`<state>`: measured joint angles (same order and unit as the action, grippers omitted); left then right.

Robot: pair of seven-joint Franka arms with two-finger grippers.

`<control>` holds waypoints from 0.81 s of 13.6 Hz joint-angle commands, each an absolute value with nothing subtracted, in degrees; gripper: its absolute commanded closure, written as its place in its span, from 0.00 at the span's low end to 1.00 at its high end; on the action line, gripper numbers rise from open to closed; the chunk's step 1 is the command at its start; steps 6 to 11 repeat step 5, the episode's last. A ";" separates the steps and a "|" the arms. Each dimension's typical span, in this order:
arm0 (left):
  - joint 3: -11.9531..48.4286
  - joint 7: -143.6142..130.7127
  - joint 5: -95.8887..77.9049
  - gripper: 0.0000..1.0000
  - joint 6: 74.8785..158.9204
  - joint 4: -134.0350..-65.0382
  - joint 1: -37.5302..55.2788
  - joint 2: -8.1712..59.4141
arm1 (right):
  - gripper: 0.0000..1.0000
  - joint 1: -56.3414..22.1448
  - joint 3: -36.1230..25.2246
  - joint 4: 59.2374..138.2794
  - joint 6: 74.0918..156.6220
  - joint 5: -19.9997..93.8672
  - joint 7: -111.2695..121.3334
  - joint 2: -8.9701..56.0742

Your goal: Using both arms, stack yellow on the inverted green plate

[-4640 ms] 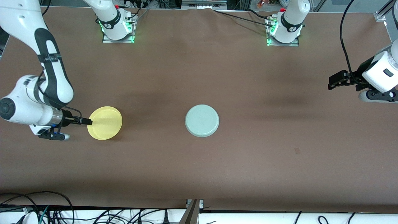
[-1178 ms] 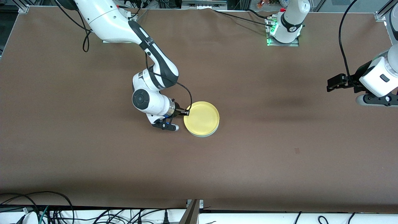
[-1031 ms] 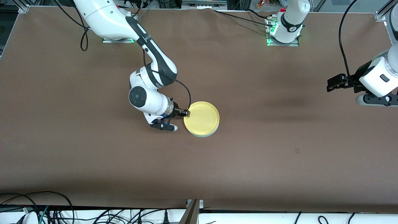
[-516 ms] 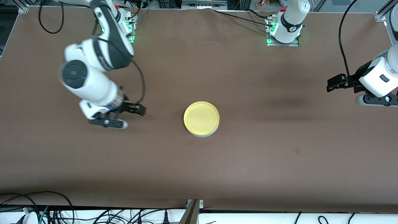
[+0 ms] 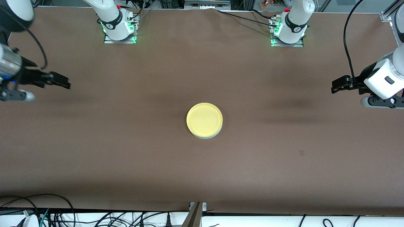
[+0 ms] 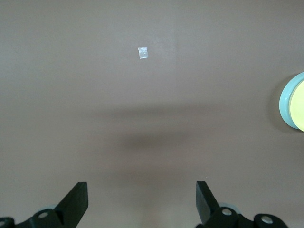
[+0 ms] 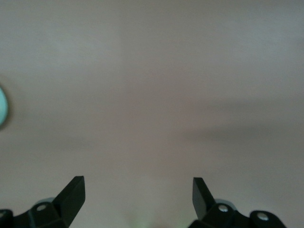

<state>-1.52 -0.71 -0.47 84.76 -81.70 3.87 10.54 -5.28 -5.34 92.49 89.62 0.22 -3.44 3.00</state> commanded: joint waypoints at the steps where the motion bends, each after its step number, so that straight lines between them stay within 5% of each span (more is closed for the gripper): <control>1: -1.67 0.53 -1.58 0.00 84.55 -80.77 3.69 10.90 | 0.00 -0.89 -1.58 104.40 96.67 -1.85 -3.52 -4.74; 11: -1.67 0.53 -1.58 0.00 84.55 -80.60 3.69 10.99 | 0.00 0.35 -1.41 103.19 95.63 -1.49 -2.99 -4.66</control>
